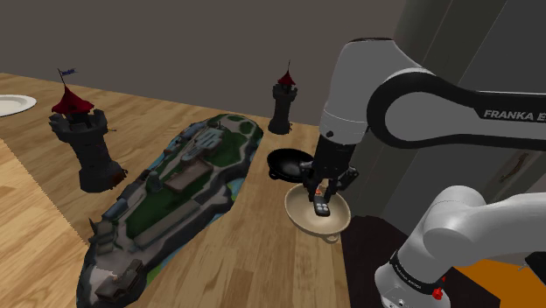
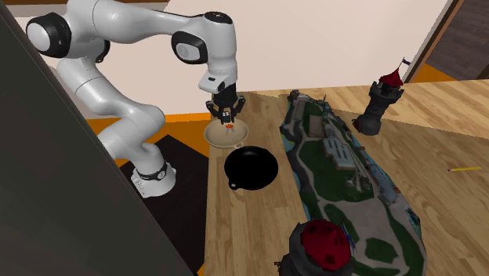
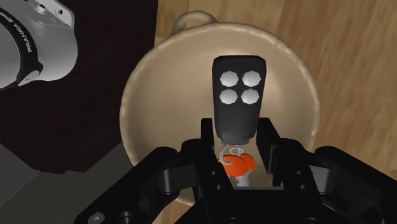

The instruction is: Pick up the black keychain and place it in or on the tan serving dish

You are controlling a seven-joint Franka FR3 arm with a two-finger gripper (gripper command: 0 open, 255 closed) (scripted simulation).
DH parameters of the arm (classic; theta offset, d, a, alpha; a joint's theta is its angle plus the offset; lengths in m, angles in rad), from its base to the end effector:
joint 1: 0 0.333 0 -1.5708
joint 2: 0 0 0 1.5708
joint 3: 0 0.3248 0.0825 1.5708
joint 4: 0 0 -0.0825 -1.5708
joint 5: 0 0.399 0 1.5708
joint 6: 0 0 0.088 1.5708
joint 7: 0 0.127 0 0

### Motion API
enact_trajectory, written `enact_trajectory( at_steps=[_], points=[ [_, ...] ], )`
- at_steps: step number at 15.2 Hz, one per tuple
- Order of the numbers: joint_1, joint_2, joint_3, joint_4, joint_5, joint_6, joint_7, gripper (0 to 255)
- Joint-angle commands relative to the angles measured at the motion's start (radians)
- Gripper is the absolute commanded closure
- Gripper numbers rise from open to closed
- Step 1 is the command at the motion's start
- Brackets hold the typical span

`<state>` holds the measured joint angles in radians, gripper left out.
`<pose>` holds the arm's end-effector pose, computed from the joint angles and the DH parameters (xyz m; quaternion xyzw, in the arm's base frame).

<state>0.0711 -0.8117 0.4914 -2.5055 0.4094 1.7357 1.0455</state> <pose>0.2615 0.2317 0.4885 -0.9399 0.3404 0.0210 0.0173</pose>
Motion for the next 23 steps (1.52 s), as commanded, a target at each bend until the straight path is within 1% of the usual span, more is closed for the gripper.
enact_trajectory(
  at_steps=[1,4,12,13,18,22,23],
  points=[
    [0.001,0.003,0.008,-0.022,0.007,0.025,-0.003,255],
    [0.004,0.005,0.02,-0.052,0.017,0.058,-0.006,255],
    [0.004,0.005,0.02,-0.052,0.017,0.058,-0.006,255],
    [0.004,0.005,0.02,-0.052,0.017,0.058,-0.006,0],
    [0.004,0.005,0.02,-0.052,0.017,0.058,-0.006,0],
    [-0.01,0.006,-0.025,0.068,-0.023,-0.063,0.002,0],
    [-0.01,0.006,-0.025,0.068,-0.023,-0.063,0.002,0]
  ],
)
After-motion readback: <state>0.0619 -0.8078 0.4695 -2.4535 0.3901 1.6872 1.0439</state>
